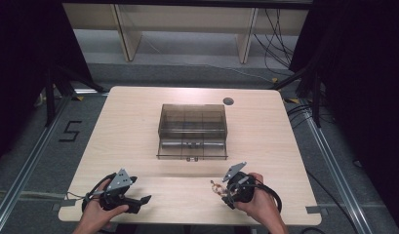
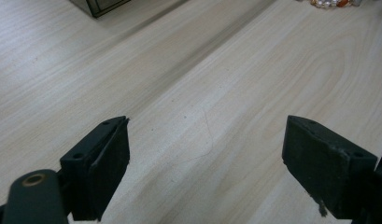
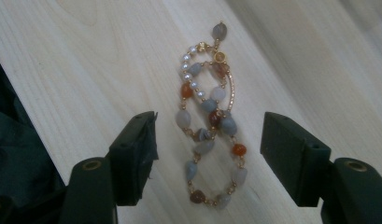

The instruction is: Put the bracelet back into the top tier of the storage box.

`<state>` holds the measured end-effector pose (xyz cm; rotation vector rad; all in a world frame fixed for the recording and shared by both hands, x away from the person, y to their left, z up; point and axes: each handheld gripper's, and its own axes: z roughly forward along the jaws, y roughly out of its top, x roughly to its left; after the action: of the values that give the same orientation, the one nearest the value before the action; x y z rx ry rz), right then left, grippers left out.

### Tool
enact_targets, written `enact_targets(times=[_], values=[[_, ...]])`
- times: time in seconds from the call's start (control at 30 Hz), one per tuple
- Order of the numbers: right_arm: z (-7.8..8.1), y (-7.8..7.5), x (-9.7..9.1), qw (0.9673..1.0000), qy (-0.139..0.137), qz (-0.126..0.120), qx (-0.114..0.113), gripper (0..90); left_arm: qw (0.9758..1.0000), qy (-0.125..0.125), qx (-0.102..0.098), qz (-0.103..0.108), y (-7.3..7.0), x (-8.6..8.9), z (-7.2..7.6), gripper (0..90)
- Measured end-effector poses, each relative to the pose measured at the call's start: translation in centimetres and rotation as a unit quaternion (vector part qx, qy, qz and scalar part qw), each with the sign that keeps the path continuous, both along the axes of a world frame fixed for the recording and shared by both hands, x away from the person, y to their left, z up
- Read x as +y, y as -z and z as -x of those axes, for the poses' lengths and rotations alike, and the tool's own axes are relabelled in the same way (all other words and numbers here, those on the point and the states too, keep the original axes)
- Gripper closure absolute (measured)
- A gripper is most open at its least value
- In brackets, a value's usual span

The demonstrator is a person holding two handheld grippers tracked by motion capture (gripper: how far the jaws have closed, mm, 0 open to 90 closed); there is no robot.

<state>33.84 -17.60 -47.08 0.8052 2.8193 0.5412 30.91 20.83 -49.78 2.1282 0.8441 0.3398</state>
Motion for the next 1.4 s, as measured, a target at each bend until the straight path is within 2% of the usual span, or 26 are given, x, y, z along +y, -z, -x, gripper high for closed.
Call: enact_targets(times=[0.03,0.07,0.1,0.3,0.33,0.37,0.43,0.47,0.5,0.53,0.6,0.67,0.7,0.73,0.77,0.8,0.9,0.93,1.03,1.07,1.13,1.17,1.23,1.27,1.33,1.4], values=[[0.0,0.0,0.0,1.0000,0.000,0.000,0.000,38.7,1.0000,0.000,0.000,0.000,0.0,0.0,0.0,15.1],[0.0,0.1,0.2,1.0000,0.001,0.004,0.005,39.5,0.9999,0.002,-0.003,-0.011,-0.1,0.1,-0.1,15.1],[-0.2,0.2,0.5,0.9999,0.001,0.009,0.013,40.4,0.9999,0.001,-0.003,-0.010,-0.1,0.1,-0.1,15.1],[-0.6,0.5,0.8,0.9996,0.001,0.020,0.020,42.0,0.9999,0.001,-0.002,-0.011,-0.1,0.2,-0.1,15.1],[-0.7,0.6,0.9,0.9996,0.001,0.019,0.020,43.2,1.0000,-0.007,0.006,-0.002,0.0,0.0,0.0,15.1],[-0.8,0.7,1.0,0.9994,-0.005,0.020,0.029,44.3,0.9999,0.001,-0.003,-0.011,-0.1,0.1,-0.1,15.1],[-0.9,0.7,1.1,0.9992,-0.013,0.020,0.031,44.9,0.9999,0.001,-0.002,-0.011,-0.1,0.1,-0.1,15.1],[-0.9,0.8,1.3,0.9989,0.000,0.026,0.040,46.4,0.9999,0.001,-0.003,-0.011,-0.1,0.2,-0.1,15.1],[-0.9,0.8,1.3,0.9989,0.000,0.026,0.040,46.4,1.0000,-0.001,0.000,-0.001,0.0,0.1,0.0,15.1],[-1.0,0.9,1.3,0.9989,-0.003,0.027,0.039,47.0,1.0000,-0.001,0.000,0.000,0.0,0.1,0.0,15.1],[-1.2,1.0,1.4,0.9981,0.003,0.031,0.053,49.0,1.0000,0.000,0.000,0.000,0.0,0.1,0.0,15.1],[-1.4,1.0,1.5,0.9981,0.000,0.032,0.053,51.4,1.0000,0.000,0.000,0.000,-0.1,0.1,0.0,15.1],[-1.6,1.0,1.5,0.9981,0.003,0.034,0.052,52.4,0.9999,0.002,-0.002,-0.011,-0.1,0.2,-0.1,15.1],[-1.7,1.0,1.4,0.9980,0.003,0.040,0.049,53.9,0.9999,0.002,-0.002,-0.011,-0.1,0.2,-0.1,15.1],[-1.7,1.0,1.4,0.9980,0.003,0.040,0.049,53.9,1.0000,-0.001,-0.001,-0.009,-0.1,0.1,0.0,15.1],[-1.6,0.9,1.6,0.9975,0.015,0.043,0.054,54.6,1.0000,-0.002,0.001,0.003,0.0,0.0,0.1,15.1],[-1.7,0.8,1.9,0.9967,0.023,0.051,0.058,57.2,1.0000,-0.001,-0.001,-0.010,-0.1,0.1,0.0,15.1],[-1.9,0.8,1.9,0.9969,0.007,0.049,0.062,59.8,1.0000,-0.001,-0.001,-0.009,-0.1,0.1,0.0,15.1],[-1.9,0.7,2.2,0.9959,0.021,0.054,0.069,63.0,1.0000,0.002,0.001,-0.005,-0.1,0.1,0.0,15.1],[-2.1,0.7,2.1,0.9962,0.008,0.055,0.067,64.5,1.0000,-0.001,0.001,0.001,0.0,0.0,0.1,15.1],[-2.2,0.7,2.2,0.9959,0.010,0.058,0.069,67.9,1.0000,-0.001,0.001,0.001,0.0,0.0,0.1,15.1],[-2.3,0.7,2.2,0.9960,0.002,0.058,0.069,69.9,1.0000,-0.001,0.000,0.001,0.0,0.0,0.1,15.1],[-2.2,0.6,2.3,0.9954,0.009,0.059,0.075,72.9,1.0000,-0.002,0.005,0.001,0.0,0.0,0.1,15.1],[-2.4,0.6,2.4,0.9952,-0.006,0.063,0.075,78.0,1.0000,0.003,0.000,-0.006,-0.1,0.0,0.1,15.1],[-2.3,0.6,2.5,0.9949,-0.009,0.068,0.074,78.3,0.9999,0.009,-0.001,-0.010,-0.1,0.0,0.1,15.1],[-2.3,0.5,2.6,0.9942,-0.017,0.077,0.073,78.5,0.9999,0.003,-0.003,-0.009,-0.1,0.0,0.0,15.1]])
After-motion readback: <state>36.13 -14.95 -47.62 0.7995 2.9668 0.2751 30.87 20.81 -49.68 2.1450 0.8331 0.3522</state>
